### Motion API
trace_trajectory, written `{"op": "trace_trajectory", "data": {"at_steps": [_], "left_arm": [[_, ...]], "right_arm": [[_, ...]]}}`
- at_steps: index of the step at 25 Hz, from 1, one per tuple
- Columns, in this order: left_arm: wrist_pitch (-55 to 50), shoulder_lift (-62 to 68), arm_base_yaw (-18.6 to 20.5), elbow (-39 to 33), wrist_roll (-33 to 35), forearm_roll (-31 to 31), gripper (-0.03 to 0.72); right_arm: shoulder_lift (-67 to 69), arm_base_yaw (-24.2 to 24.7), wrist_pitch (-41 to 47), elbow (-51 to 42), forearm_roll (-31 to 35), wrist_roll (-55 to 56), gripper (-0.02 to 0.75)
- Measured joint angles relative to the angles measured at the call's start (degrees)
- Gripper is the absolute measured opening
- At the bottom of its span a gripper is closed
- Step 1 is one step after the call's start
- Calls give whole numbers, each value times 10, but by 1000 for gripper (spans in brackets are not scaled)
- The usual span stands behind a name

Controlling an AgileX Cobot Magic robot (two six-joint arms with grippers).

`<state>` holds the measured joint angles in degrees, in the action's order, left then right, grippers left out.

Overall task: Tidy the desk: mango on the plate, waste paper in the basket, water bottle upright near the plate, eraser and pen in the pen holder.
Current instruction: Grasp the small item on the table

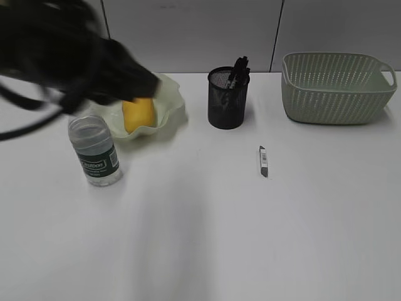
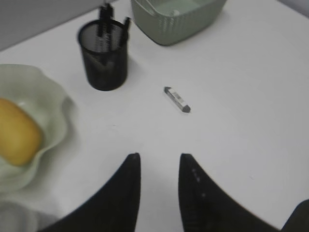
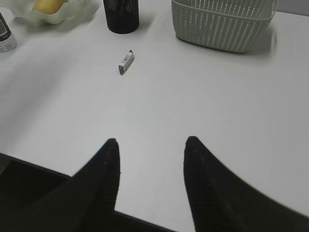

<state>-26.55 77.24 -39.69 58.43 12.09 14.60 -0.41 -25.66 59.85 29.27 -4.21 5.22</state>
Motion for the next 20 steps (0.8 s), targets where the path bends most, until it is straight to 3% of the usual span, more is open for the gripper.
{"op": "trace_trajectory", "data": {"at_steps": [2,4,8,10,14,20], "left_arm": [[-24,110,-64,70,-115,-106,230],[-64,222,-96,153,-176,-158,290],[-108,366,-110,292,-221,-162,457],[-110,416,-110,344,-256,-160,492],[-110,494,-110,437,-322,-176,487],[-152,595,-112,549,-403,-261,424]], "right_arm": [[0,0,0,0,0,0,359],[0,0,0,0,0,0,359],[0,0,0,0,0,0,359],[0,0,0,0,0,0,359],[0,0,0,0,0,0,359],[0,0,0,0,0,0,330]]}}
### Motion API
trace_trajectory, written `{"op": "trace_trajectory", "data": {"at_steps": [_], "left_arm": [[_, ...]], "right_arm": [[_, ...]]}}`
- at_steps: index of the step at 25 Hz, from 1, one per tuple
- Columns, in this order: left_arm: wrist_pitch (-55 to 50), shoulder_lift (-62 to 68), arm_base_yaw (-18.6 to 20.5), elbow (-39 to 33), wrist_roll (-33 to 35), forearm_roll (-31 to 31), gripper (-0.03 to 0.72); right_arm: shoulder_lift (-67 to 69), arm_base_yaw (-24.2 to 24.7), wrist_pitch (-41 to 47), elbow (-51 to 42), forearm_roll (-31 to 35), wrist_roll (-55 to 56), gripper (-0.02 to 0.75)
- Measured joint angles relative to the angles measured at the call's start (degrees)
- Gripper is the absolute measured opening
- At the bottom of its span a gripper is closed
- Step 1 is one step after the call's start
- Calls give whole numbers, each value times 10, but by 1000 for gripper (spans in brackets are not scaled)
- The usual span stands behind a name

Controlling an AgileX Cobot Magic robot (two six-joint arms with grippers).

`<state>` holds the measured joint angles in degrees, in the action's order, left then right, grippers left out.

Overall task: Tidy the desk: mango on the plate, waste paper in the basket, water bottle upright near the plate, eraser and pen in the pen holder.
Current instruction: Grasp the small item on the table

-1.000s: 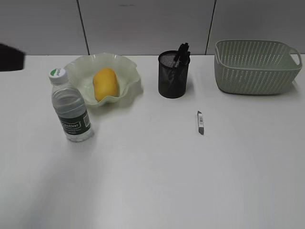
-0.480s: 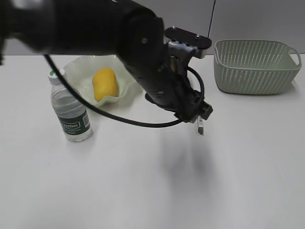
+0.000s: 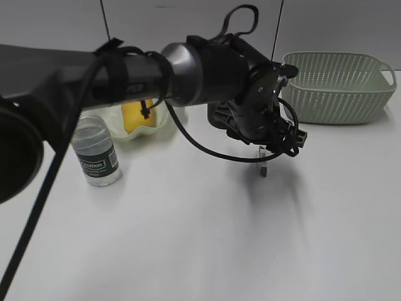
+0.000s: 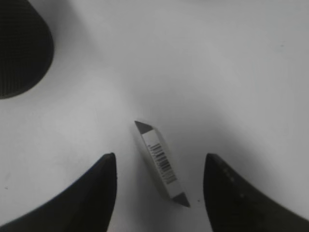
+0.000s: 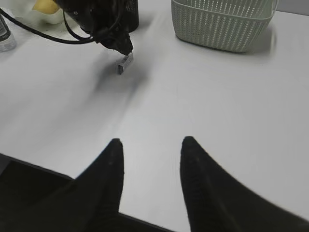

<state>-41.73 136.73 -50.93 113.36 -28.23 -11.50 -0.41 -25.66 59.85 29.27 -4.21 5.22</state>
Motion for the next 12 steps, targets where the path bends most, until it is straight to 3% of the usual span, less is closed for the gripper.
{"op": "trace_trajectory", "data": {"at_steps": [4,8,12], "left_arm": [[-22,41,0,31,-26,-25,408],[-16,55,-1,41,-31,-24,342],[-8,58,-1,42,-31,-24,188]], "right_arm": [[0,0,0,0,0,0,307],[0,0,0,0,0,0,305],[0,0,0,0,0,0,305]]}}
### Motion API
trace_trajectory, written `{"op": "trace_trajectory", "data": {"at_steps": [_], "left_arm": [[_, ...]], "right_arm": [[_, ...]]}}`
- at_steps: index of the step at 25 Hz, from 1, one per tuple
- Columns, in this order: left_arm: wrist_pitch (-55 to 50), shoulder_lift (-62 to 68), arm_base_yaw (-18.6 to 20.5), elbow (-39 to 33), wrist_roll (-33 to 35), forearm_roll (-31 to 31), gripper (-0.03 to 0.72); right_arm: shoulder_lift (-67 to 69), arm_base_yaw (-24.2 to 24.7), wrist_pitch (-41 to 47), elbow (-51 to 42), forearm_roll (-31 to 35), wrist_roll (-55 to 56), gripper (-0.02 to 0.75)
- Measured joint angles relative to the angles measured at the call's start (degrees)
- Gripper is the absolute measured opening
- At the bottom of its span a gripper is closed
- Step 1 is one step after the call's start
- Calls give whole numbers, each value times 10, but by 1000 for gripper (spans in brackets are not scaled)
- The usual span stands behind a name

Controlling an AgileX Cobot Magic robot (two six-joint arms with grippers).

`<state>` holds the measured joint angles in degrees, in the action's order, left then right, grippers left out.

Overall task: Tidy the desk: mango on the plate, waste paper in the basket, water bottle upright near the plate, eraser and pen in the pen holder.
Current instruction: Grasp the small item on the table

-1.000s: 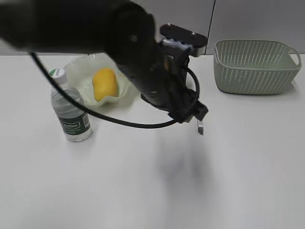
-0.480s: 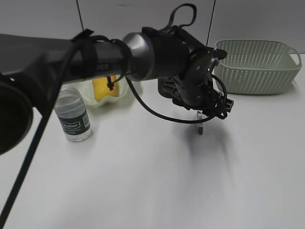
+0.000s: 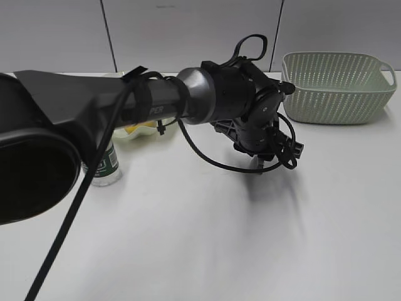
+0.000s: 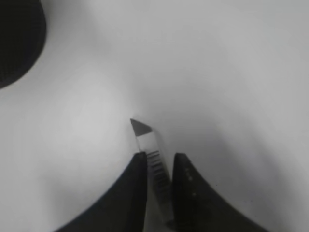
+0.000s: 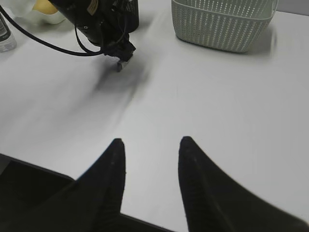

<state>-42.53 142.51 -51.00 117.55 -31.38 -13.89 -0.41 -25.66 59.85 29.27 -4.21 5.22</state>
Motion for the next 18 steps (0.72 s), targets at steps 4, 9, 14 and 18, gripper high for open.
{"op": "trace_trajectory", "data": {"at_steps": [4,9,14,18], "left_arm": [[7,1,-1,1,0,-1,29],[11,0,-2,2,0,-1,-10],[17,-19,-2,2,0,-9,-10],[27,-31,-1,2,0,-14,-10]], "right_arm": [[0,0,0,0,0,0,305],[0,0,0,0,0,0,305],[0,0,0,0,0,0,303],[0,0,0,0,0,0,301]]}}
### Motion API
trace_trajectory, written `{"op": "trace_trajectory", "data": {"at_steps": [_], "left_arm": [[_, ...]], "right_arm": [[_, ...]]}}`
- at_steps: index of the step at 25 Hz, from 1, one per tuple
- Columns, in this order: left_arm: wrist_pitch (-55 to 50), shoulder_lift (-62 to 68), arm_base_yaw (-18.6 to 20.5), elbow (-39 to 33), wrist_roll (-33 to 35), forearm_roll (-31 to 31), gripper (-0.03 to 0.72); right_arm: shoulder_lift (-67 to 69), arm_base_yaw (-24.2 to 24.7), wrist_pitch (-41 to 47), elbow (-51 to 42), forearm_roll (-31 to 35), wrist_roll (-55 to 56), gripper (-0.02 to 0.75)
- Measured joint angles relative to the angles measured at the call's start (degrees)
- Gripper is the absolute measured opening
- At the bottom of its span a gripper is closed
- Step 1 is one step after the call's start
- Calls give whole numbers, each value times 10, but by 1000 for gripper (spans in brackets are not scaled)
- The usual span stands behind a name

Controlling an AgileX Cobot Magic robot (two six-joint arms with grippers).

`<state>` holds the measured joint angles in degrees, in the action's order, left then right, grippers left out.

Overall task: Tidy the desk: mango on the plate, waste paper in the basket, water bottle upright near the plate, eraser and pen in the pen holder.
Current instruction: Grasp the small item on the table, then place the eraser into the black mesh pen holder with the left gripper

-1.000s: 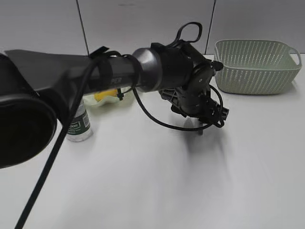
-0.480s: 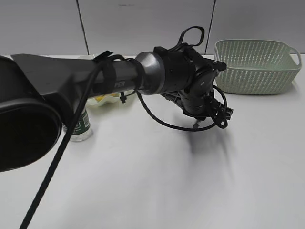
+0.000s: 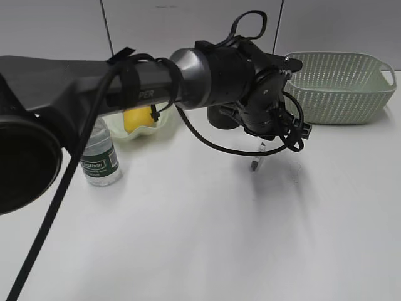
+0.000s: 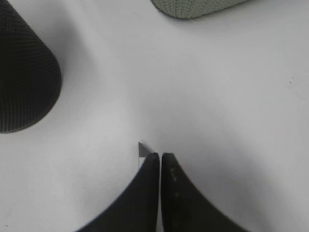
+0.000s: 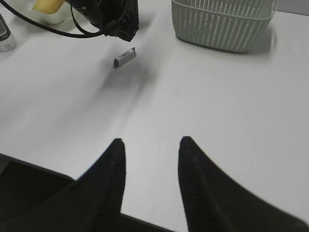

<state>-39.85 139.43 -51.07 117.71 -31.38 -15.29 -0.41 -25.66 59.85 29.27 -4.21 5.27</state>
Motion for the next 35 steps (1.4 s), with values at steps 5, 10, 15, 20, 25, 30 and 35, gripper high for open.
{"op": "trace_trajectory", "data": {"at_steps": [5,10,15,20,25,30,35], "left_arm": [[-1,10,3,0,1,-1,155],[-1,29,3,0,1,0,456],[-14,41,3,0,1,-3,234],[-14,41,3,0,5,-9,77],[24,-4,4,-1,5,-67,77],[138,-76,32,-1,-9,-133,77],[229,-85,100,-1,-19,-148,77]], "right_arm": [[0,0,0,0,0,0,302],[0,0,0,0,0,0,300],[0,0,0,0,0,0,300],[0,0,0,0,0,0,300],[0,0,0,0,0,0,300],[0,0,0,0,0,0,300],[0,0,0,0,0,0,298]]}}
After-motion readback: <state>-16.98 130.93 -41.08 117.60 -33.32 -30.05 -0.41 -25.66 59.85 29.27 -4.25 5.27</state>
